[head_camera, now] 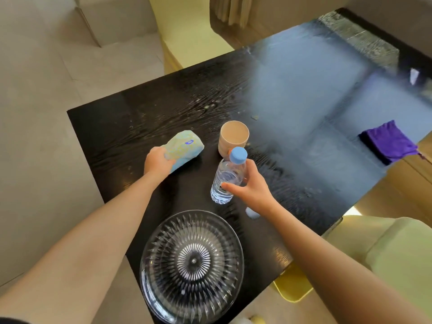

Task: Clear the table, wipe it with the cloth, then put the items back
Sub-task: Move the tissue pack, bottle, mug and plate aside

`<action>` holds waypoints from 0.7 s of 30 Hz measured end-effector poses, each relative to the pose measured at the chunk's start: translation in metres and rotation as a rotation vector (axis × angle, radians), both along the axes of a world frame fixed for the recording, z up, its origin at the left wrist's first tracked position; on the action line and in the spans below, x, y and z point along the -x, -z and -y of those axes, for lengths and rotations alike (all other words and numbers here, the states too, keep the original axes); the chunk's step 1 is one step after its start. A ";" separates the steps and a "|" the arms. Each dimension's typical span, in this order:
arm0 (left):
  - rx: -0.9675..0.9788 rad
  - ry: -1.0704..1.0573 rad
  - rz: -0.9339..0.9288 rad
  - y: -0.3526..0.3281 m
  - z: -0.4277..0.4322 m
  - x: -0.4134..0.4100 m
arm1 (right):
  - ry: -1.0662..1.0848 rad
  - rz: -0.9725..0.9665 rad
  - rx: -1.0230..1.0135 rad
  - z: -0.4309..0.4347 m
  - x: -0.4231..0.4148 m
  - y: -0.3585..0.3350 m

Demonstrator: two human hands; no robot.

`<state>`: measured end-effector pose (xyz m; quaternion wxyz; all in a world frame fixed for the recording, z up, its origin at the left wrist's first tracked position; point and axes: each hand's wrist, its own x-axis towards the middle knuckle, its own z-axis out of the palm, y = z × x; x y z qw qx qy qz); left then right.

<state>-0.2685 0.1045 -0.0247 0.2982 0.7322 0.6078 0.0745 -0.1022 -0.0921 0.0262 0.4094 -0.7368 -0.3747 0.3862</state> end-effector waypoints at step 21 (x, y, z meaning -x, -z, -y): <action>-0.232 0.075 0.222 -0.139 0.058 -0.153 | 0.126 0.085 -0.133 0.062 -0.168 -0.076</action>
